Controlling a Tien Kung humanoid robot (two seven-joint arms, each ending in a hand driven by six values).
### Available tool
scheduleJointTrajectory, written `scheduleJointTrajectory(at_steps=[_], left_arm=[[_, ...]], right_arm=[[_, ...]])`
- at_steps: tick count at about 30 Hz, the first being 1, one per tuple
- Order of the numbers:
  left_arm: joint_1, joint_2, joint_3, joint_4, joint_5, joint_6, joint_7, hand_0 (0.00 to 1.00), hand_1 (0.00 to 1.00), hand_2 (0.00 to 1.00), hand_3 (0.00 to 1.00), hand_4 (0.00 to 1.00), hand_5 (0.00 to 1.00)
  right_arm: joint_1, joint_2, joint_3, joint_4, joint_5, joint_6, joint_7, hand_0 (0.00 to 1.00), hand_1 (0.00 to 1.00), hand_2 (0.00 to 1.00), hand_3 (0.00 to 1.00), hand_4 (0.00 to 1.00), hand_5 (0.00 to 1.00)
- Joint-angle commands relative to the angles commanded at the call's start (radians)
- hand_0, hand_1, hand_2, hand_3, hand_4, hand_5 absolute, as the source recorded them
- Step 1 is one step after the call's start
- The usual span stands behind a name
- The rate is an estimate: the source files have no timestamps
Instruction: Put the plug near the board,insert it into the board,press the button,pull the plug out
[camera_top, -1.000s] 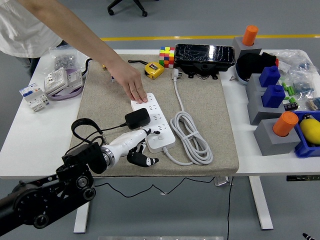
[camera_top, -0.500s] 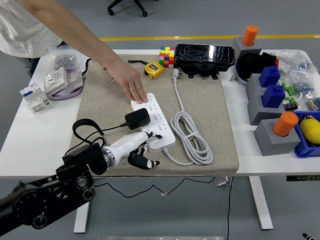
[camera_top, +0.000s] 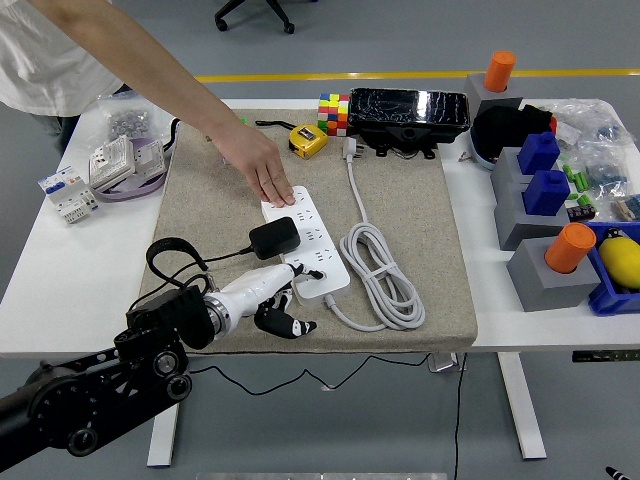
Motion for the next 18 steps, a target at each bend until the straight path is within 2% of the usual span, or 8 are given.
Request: scheduleJointTrajectory(at_steps=[3,4,9,10,11,14,18], left_arm=[[0.008,0.0,-0.022,-0.004,-0.068,0.034,-0.059,0.073,0.059,0.121,0.814,0.765,0.193],[0.009,0.001,-0.03,-0.004,-0.098,0.055,-0.093,0.077,0.058,0.121,0.756,0.757,0.187],[0.007,-0.004,-0.041,0.008,-0.199,0.181,-0.282,0.077,0.058,0.121,0.756,0.757,0.187],[0.006,-0.005,-0.043,0.01,-0.21,0.193,-0.308,0.085,0.058,0.129,0.654,0.756,0.19],[0.007,-0.01,-0.049,0.016,-0.221,0.215,-0.341,0.085,0.058,0.129,0.654,0.756,0.19],[0.011,-0.019,-0.062,0.023,-0.235,0.243,-0.38,0.085,0.058,0.129,0.654,0.756,0.19],[0.012,-0.024,-0.069,0.026,-0.241,0.245,-0.378,0.089,0.06,0.134,0.639,0.757,0.201]], right_arm=[[0.0,0.001,0.001,0.001,0.0,0.0,0.001,0.538,0.639,0.654,0.556,0.896,0.418],[0.0,0.001,0.001,0.001,0.0,0.0,0.001,0.538,0.639,0.654,0.556,0.896,0.418],[0.001,0.001,-0.002,0.0,0.001,0.0,0.001,0.538,0.639,0.654,0.556,0.896,0.418],[0.001,0.001,-0.003,0.0,0.001,0.0,0.001,0.538,0.639,0.654,0.556,0.896,0.418],[0.003,0.001,-0.003,0.0,0.001,0.0,0.001,0.538,0.639,0.654,0.556,0.896,0.418],[0.005,0.001,-0.003,0.0,0.002,0.0,0.001,0.538,0.639,0.654,0.556,0.896,0.418],[0.006,0.0,-0.003,-0.001,0.002,0.0,0.001,0.538,0.639,0.654,0.557,0.896,0.418]])
